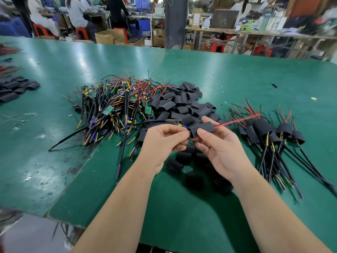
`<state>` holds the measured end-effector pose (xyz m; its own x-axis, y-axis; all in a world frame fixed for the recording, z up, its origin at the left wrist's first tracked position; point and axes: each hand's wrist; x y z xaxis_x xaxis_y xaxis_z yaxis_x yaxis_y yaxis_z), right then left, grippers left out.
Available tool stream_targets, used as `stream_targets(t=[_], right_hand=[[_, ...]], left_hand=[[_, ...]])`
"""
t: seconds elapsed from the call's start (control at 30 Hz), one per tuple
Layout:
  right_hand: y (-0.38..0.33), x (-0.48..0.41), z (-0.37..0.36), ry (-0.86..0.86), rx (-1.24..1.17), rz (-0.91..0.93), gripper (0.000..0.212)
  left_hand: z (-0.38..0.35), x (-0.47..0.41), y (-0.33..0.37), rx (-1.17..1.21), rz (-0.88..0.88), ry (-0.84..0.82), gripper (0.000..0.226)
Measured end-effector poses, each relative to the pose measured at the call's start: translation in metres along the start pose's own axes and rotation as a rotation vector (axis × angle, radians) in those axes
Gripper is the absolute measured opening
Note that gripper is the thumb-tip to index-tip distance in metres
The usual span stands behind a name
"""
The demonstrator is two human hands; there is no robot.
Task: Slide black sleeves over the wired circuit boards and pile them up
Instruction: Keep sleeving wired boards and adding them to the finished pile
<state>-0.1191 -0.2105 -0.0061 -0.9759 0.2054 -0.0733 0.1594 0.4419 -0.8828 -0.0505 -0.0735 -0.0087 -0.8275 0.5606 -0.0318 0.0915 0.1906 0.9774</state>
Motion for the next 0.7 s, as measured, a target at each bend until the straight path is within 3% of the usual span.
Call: stream_targets(t=[0.2,0.3,0.37,0.43,0.5,0.57,0.63,0.7], right_hand=[[-0.013,0.000,0.003,0.083,-0.128,0.052,0.020],[-0.037,0.002,0.022,0.205,-0.129,0.175,0.016],[-0.052,0.006,0.041,0.397,0.119,0.279,0.016],[-0.058,0.007,0.061,0.655,0.589,0.295,0.012],[-0.057,0.008,0.072,0.768,0.950,0.232,0.006],[-0.052,0.007,0.076,0.787,1.157,0.154,0.019],[-0.048,0.005,0.074,0.778,1.279,0.138,0.030],[-0.046,0.005,0.065,0.733,1.281,0.167,0.027]], left_hand=[[0.000,0.003,0.004,0.109,0.071,-0.197,0.005],[0.002,0.000,0.004,0.081,0.022,-0.031,0.019],[0.013,-0.005,0.001,-0.287,-0.097,0.247,0.020],[0.027,-0.009,-0.005,-0.796,-0.219,0.418,0.018],[0.040,-0.016,-0.011,-1.075,-0.219,0.428,0.032],[0.047,-0.023,-0.015,-1.242,-0.112,0.403,0.043],[0.050,-0.029,-0.020,-1.356,-0.032,0.362,0.043],[0.050,-0.032,-0.022,-1.389,-0.012,0.383,0.037]])
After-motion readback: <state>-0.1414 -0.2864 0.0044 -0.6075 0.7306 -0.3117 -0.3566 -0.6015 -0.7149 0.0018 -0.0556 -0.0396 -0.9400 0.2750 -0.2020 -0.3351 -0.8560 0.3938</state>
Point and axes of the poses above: each hand's wrist, its own x-axis away from the middle knuckle, its own z-axis out of the back of the hand, y = z × x, and after that the axes turned 9 degrees about -y, right-handed
